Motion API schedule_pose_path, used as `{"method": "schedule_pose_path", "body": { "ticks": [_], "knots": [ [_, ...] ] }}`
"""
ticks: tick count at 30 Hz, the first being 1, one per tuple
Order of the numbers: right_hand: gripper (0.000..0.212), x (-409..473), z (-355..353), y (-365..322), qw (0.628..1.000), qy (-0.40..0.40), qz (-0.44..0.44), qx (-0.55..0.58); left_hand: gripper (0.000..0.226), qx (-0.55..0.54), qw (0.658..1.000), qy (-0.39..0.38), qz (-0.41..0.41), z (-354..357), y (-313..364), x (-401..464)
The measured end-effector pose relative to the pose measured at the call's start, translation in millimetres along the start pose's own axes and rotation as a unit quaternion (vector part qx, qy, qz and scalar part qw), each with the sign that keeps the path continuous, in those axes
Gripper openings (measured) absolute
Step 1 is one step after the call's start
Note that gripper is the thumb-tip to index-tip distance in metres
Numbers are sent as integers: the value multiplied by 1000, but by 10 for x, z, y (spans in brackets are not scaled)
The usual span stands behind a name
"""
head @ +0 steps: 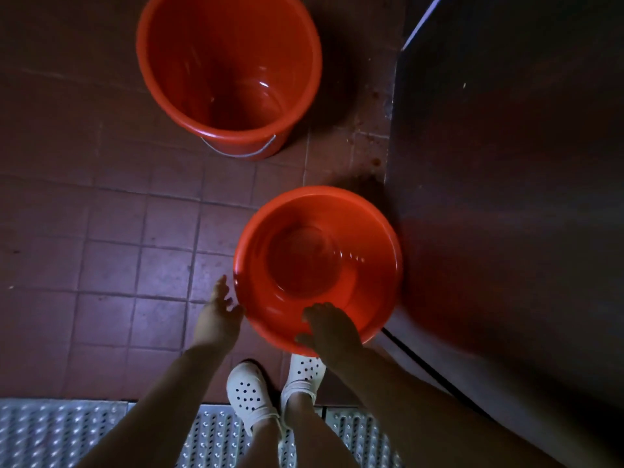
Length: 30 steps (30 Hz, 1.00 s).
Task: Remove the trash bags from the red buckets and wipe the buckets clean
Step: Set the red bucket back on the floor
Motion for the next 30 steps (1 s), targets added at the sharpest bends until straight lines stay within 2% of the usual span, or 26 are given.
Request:
{"method": "schedule_pose_path", "body": {
  "ticks": [3, 6, 12, 16, 18, 21, 23, 25, 27, 30],
  "knots": [
    [31, 19, -537, -82, 999, 37, -8, 7, 61, 22, 999, 16, 20, -333, 399, -105],
    [26, 134, -1184, -265, 994, 99, -39, 16, 54, 62, 995, 37, 74, -632, 905, -90],
    [22, 938, -2103, -624, 980, 187, -60, -2, 50, 103, 984, 85, 120, -954, 1664, 427],
    [25, 1757, -2318, -724, 977, 207, -53, -13, 58, 128, 981, 100, 105, -1058, 1859, 1052],
    [37, 2136, -2362, -747, 975, 216, -52, -12, 63, 131, 981, 111, 92, -1139, 1886, 1345],
    [58, 2643, -2245, -731, 983, 163, -48, -64, 72, 135, 982, 105, 75, -1215, 1899, 1691],
    [49, 2779, -2216, -724, 983, 153, -49, -83, 74, 140, 981, 96, 93, -1223, 1976, 1852],
    [27, 2788, -2258, -713, 975, 184, -37, -115, 75, 150, 979, 77, 111, -1181, 2053, 1939],
    [25, 2755, -2297, -664, 971, 190, -15, -147, 73, 162, 978, 65, 117, -1118, 2091, 1955],
    [23, 2712, -2223, -501, 983, 145, -4, -112, 71, 204, 970, 45, 124, -979, 2168, 1902]
  ]
}}
Point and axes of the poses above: each hand's wrist, its own x-axis towards the middle knuckle, its own z-axis out of the palm, y = z × x, the point moved 8 cm from there along x, towards the middle knuckle, and after that the axes turned 1 degree about z, right-handed, at the moved point
